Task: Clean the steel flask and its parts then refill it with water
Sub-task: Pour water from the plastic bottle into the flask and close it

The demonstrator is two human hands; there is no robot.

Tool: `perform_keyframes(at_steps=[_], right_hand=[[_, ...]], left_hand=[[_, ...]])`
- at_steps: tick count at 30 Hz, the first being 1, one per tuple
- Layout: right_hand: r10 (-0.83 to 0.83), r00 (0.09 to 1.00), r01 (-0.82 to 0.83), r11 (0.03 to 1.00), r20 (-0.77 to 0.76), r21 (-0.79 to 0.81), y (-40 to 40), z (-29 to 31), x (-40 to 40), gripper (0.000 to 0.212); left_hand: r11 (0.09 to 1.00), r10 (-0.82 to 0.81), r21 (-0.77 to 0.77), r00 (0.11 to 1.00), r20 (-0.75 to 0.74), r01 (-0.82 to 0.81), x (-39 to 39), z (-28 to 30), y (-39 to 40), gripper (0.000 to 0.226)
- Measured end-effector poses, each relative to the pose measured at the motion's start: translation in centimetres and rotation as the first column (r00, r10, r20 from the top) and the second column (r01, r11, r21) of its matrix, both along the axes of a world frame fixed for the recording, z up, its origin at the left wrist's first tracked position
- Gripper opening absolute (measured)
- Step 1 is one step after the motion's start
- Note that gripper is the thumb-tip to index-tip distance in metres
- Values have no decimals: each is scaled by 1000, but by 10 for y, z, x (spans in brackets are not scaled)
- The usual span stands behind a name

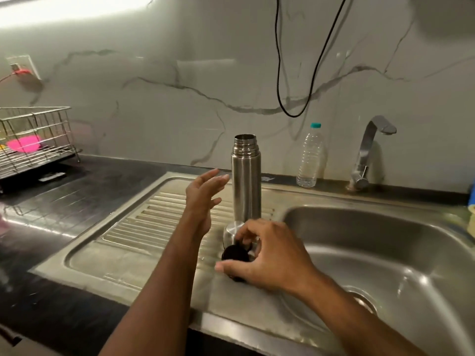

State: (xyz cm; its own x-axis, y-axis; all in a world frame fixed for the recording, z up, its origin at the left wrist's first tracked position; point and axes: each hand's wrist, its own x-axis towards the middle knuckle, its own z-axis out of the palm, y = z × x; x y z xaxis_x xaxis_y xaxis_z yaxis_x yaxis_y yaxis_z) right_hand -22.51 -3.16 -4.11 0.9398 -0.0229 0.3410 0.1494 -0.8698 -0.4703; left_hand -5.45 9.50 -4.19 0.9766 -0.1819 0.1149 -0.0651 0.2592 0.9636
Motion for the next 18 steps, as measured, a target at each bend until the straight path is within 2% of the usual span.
perform_keyframes(at_steps=[2,5,8,10,13,18], right_hand=[[6,1000,-3,989,16,-147,7,-2,-3,64],[40,999,-34,984,32,-177,12,-6,-4,54],[62,998,-59,994,26,-95,9,-2,-4,48],[53,998,-54,997,21,54,5,11,-5,45],[-9,990,-23,973,140,230,-5,56,1,45],[-113,937,50,980,330,192,-30,155,42,44]], left_hand=[[998,-62,27,997,55,61,0,-1,-2,72],[976,-215,68,969,117,209,-2,-2,-7,76],[958,-272,132,952,143,254,-1,-8,-12,74],[957,-263,161,954,145,240,-1,-12,-17,70],[963,-242,157,959,149,219,0,-17,-22,64],[962,-235,173,963,130,211,7,-21,-25,83]])
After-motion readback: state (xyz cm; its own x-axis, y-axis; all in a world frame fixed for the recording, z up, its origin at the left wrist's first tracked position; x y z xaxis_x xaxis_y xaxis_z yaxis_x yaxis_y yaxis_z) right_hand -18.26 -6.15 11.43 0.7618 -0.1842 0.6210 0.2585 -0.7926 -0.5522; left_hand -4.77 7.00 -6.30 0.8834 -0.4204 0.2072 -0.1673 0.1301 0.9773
